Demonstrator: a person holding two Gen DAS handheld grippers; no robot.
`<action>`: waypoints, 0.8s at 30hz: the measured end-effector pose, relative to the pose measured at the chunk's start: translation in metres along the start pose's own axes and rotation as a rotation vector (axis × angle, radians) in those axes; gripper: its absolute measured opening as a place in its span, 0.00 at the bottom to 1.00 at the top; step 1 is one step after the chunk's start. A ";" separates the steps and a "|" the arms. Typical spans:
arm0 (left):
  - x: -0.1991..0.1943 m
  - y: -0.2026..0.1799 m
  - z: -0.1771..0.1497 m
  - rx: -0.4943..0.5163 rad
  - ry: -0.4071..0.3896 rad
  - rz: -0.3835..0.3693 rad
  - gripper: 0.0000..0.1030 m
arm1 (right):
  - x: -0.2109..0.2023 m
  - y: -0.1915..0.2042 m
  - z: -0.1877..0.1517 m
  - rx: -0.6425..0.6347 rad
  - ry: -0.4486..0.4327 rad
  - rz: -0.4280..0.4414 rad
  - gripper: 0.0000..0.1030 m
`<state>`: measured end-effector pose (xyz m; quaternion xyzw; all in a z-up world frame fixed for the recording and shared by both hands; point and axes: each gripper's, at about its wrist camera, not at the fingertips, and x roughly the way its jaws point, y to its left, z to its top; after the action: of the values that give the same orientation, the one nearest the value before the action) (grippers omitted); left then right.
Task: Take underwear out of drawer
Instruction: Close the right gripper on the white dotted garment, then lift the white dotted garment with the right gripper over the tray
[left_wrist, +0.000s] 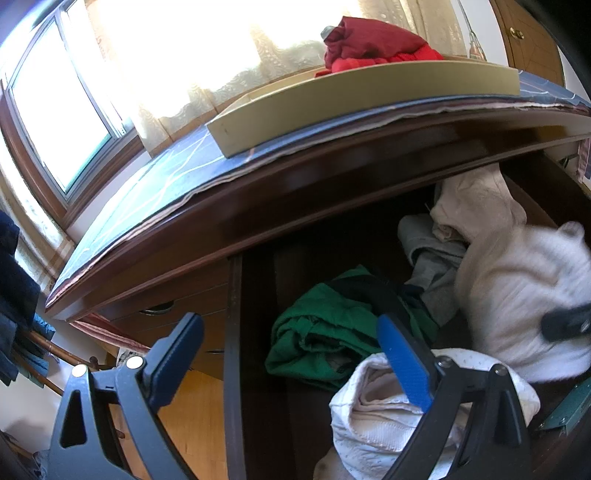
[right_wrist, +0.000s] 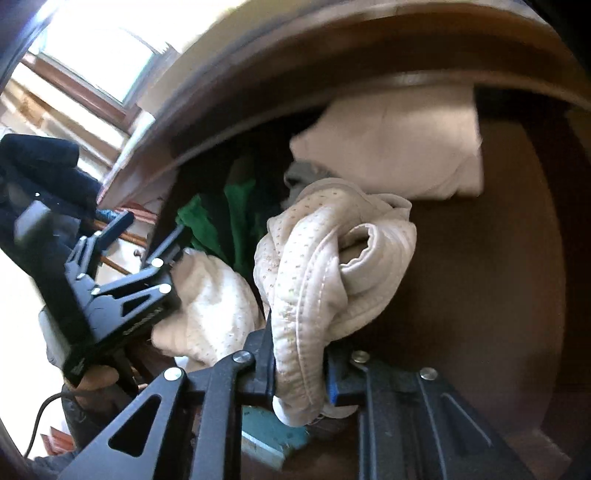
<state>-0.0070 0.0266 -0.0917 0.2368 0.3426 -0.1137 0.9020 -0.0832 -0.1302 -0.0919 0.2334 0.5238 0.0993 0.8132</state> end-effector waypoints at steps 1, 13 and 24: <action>0.000 0.000 0.000 0.000 0.000 0.000 0.94 | -0.006 -0.002 0.000 0.000 -0.015 -0.003 0.20; 0.000 0.000 0.000 0.001 0.000 0.000 0.94 | -0.079 -0.035 -0.006 0.048 -0.166 -0.011 0.20; 0.001 0.001 0.000 0.001 -0.001 0.001 0.94 | -0.150 0.000 0.012 -0.078 -0.341 0.008 0.20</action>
<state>-0.0066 0.0272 -0.0921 0.2372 0.3421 -0.1137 0.9021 -0.1373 -0.1948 0.0328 0.2170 0.3732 0.0818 0.8983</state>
